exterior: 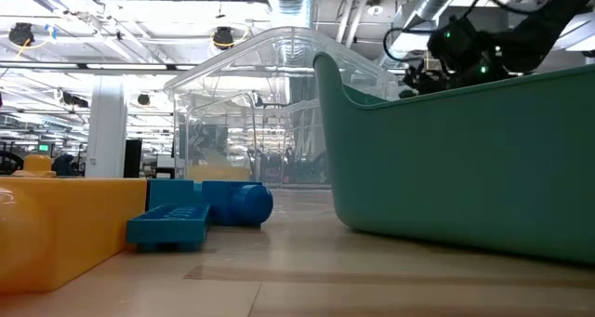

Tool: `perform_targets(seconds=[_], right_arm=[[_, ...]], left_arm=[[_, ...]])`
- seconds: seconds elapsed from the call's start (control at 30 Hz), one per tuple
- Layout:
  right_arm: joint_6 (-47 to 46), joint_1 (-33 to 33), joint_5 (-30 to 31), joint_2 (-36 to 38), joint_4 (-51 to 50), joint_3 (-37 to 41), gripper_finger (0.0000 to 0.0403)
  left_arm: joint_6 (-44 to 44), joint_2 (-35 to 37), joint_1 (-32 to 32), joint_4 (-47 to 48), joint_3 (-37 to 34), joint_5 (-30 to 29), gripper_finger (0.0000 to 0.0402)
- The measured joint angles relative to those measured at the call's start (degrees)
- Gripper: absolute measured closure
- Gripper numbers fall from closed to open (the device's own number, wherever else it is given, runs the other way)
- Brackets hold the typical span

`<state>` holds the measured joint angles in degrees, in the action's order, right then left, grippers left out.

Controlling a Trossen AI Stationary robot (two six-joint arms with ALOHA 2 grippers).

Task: Pick & Place Toys
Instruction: Put the pink die into the green bin

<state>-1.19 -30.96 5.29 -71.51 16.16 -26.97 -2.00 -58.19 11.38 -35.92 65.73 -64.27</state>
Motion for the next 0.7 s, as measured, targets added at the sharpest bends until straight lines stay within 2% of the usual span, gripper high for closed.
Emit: perform_targets(seconds=[0.2,0.4,0.6,0.7], right_arm=[[-2.01,4.90,4.13,3.23,-12.74,-4.91,0.0126],[-8.47,9.07,3.71,3.06,-30.25,-12.16,0.0126],[-9.33,10.90,4.05,1.72,-40.06,-17.61,0.0126],[-12.91,10.54,9.67,1.73,-45.03,-19.65,0.0126]], left_arm=[[0.00,0.00,0.00,1.31,0.00,0.05,0.0027],[0.02,0.00,0.00,2.05,0.00,2.29,0.0028],[0.15,0.00,0.00,2.09,0.00,5.95,0.0028],[0.04,0.01,0.11,2.28,0.00,8.00,0.0028]])
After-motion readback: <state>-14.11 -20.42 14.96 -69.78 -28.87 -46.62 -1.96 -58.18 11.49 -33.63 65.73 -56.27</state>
